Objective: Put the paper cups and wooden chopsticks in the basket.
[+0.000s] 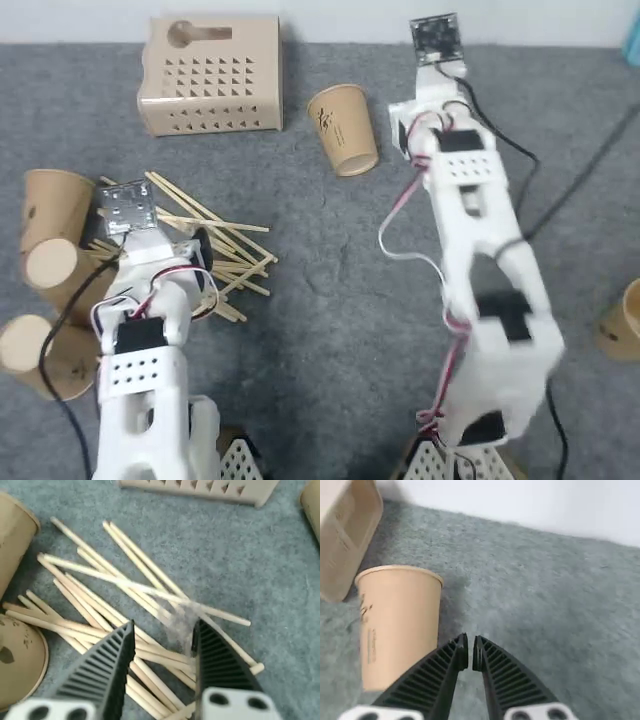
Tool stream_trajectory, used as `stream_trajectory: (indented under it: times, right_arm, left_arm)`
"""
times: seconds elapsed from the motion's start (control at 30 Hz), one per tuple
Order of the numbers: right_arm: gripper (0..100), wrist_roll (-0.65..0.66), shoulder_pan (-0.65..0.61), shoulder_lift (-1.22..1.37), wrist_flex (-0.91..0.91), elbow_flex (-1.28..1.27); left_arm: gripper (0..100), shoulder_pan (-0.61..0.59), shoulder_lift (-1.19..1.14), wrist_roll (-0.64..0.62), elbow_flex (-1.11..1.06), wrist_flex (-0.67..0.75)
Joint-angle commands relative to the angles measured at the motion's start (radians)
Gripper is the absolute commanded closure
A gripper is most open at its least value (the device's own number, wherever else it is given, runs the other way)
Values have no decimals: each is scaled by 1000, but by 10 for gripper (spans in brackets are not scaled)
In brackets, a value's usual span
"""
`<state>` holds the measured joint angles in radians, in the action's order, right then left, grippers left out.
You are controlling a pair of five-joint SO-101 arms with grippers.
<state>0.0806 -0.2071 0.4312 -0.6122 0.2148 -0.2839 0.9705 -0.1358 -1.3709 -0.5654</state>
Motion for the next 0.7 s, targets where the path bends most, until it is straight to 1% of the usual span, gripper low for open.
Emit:
stream_trajectory:
  times: [0.0, 0.07, 0.13, 0.17, 0.3, 0.37, 0.43, 0.6, 0.67]
  right_arm:
    - [961, -6, -36, 186, 16, 341]
    - [969, -6, -50, 294, 10, 508]
    - [976, 3, -50, 389, -47, 667]
    - [980, 31, -48, 429, -90, 749]
    - [991, 166, -47, 561, -332, 1040]
    - [991, 181, -53, 618, -464, 1165]
    - [991, 184, -70, 685, -555, 1260]
    - [991, 187, -84, 885, -570, 1447]
    - [991, 187, -82, 941, -579, 1471]
  left_arm:
    - [819, 9, 8, 9, 4, 32]
    - [819, 6, 8, 9, 2, 32]
    - [819, 5, 8, 9, 2, 32]
    - [819, 5, 8, 9, 2, 32]
    - [819, 5, 8, 9, 2, 34]
    - [819, 5, 8, 9, 2, 34]
    - [819, 5, 8, 9, 2, 34]
    - [819, 5, 8, 11, 2, 34]
    - [819, 5, 8, 11, 2, 34]
